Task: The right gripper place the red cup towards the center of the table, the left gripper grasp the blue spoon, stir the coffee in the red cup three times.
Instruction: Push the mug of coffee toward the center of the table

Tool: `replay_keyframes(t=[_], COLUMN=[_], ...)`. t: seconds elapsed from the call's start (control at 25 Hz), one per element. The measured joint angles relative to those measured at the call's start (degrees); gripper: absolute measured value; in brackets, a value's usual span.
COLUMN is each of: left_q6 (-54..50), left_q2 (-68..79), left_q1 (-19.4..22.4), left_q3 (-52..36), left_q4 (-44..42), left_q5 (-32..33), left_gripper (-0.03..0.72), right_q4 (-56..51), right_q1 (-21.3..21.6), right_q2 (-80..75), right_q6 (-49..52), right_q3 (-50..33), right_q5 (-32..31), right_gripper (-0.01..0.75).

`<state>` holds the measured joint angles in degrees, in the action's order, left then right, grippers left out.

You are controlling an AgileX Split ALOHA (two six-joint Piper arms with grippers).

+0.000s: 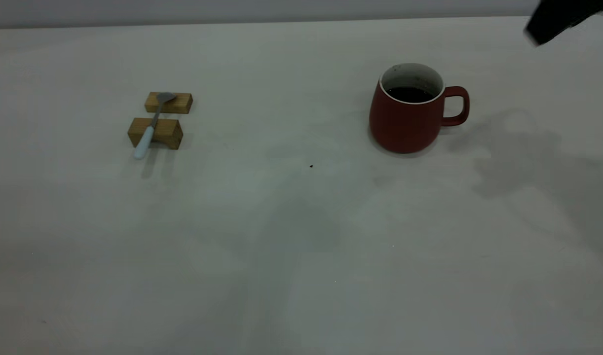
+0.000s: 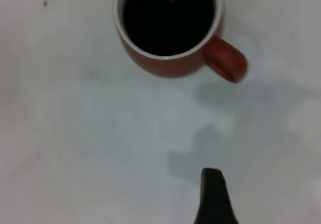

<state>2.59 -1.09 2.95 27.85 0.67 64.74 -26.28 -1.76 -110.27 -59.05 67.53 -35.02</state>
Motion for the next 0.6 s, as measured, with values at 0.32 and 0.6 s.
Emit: replay_keyframes(t=[0.32, 0.6], left_q6=[0.0, 0.0], left_q2=[0.0, 0.0], left_q1=[0.0, 0.0], left_q3=[0.0, 0.0], left_q4=[0.0, 0.0], left_q5=[0.0, 0.0], left_gripper=[0.237, 0.237], right_q4=[0.3, -1.9], right_q1=[0.0, 0.0], right_q2=[-20.5, -26.4], right_q6=[-18.6, -36.5], right_q3=[17.8, 21.5], right_q5=[-3.5, -3.1], right_gripper=[0.572, 0.572])
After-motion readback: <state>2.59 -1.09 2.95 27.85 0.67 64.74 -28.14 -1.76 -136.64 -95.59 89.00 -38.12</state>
